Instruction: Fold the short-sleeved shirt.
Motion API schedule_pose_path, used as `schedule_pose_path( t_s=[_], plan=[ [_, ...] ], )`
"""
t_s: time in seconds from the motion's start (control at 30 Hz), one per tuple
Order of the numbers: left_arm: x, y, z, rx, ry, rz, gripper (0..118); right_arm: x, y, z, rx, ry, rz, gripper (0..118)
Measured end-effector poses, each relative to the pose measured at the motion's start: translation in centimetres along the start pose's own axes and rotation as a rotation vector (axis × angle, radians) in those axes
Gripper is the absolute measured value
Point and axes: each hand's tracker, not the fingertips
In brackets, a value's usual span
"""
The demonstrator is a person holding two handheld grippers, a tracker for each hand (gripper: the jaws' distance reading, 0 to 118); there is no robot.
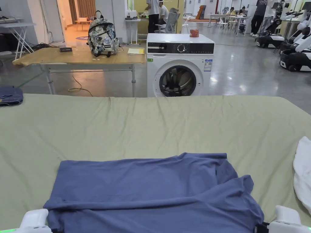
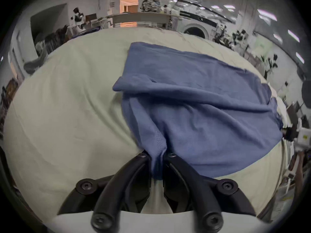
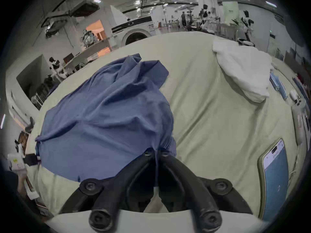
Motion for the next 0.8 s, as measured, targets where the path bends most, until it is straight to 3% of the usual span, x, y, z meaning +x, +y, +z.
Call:
schedule_pose_path(
  t_s=[0.07, 0.13, 0.27, 0.4, 0.5, 0.7, 0.73, 0.77, 0.8],
  plan=[
    [-0.5, -0.3, 1.7, 0.089, -0.039, 0.001, 2, 0.6, 0.1, 1.4, 0.049, 0.001, -0.024, 1],
    [-0.5, -0.8, 4.2, 0.132, -0.025, -0.025, 1, 1.4, 0.8, 2.5, 0.102, -0.045, 0.010, 1],
    [-0.8, -1.0, 10.5, 0.239, -0.139, 0.009, 1, 2.5, 0.9, 5.5, 0.118, -0.070, 0.067, 1],
    [-1.4, -3.8, 14.2, 0.208, -0.120, -0.057, 1, 5.0, -1.6, 8.4, 0.137, -0.094, 0.098, 1],
    [-1.9, -7.4, 16.4, 0.176, -0.119, -0.042, 1, 6.5, -5.9, 11.4, 0.117, -0.059, 0.068, 1],
    [-3.2, -12.5, 16.1, 0.158, -0.078, -0.071, 1, 8.9, -12.2, 11.3, 0.102, -0.081, 0.094, 1],
    [-3.2, -12.6, 15.8, 0.153, -0.057, -0.087, 4, 9.1, -12.7, 10.8, 0.111, -0.087, 0.104, 3],
    [-3.0, -12.8, 15.7, 0.151, -0.033, -0.106, 15, 11.1, -13.8, 9.9, 0.113, -0.127, 0.115, 9],
    [-2.8, -12.8, 15.8, 0.150, 0.011, -0.124, 38, 11.8, -14.1, 9.4, 0.114, -0.172, 0.126, 25]
  ],
)
